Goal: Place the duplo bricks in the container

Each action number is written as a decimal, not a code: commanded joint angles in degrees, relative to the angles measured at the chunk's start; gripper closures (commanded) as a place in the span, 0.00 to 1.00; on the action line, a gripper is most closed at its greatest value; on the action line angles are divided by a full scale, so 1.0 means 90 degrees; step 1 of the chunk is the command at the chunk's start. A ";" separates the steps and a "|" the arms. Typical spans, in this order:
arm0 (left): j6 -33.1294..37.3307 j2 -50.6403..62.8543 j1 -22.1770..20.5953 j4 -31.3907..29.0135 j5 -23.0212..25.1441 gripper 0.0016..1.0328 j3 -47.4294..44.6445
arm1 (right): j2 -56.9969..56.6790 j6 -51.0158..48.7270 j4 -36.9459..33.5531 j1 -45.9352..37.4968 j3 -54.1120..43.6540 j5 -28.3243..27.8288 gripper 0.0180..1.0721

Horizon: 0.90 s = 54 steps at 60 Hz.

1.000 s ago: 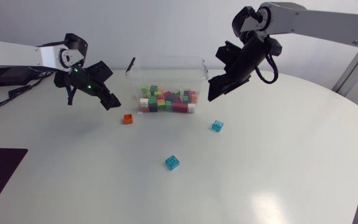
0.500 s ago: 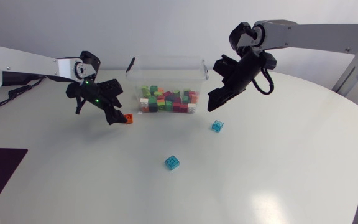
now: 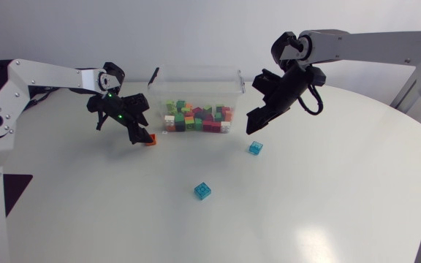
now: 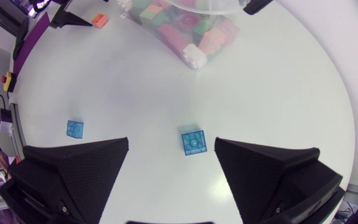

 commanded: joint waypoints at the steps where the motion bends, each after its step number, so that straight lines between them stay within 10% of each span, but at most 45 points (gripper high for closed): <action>1: 0.0341 0.0280 0.0031 -0.0241 0.0062 0.07 0.0153 | 0.0217 -0.0174 0.0091 -0.0050 -0.0120 -0.0001 0.05; 16: 0.0498 0.0515 0.0002 -0.0407 0.0111 0.19 0.0202 | 0.0286 -0.0232 0.0111 -0.0069 -0.0120 -0.0011 0.05; 25: 0.0517 0.0563 0.0002 -0.0417 0.0238 0.72 0.0241 | 0.0295 -0.0232 0.0208 -0.0098 -0.0178 -0.0021 0.05; 54: 0.0830 0.0153 0.0187 -0.1902 0.0765 0.80 0.0583 | 0.0471 -0.0496 0.0775 -0.0157 -0.0569 -0.0011 0.05</action>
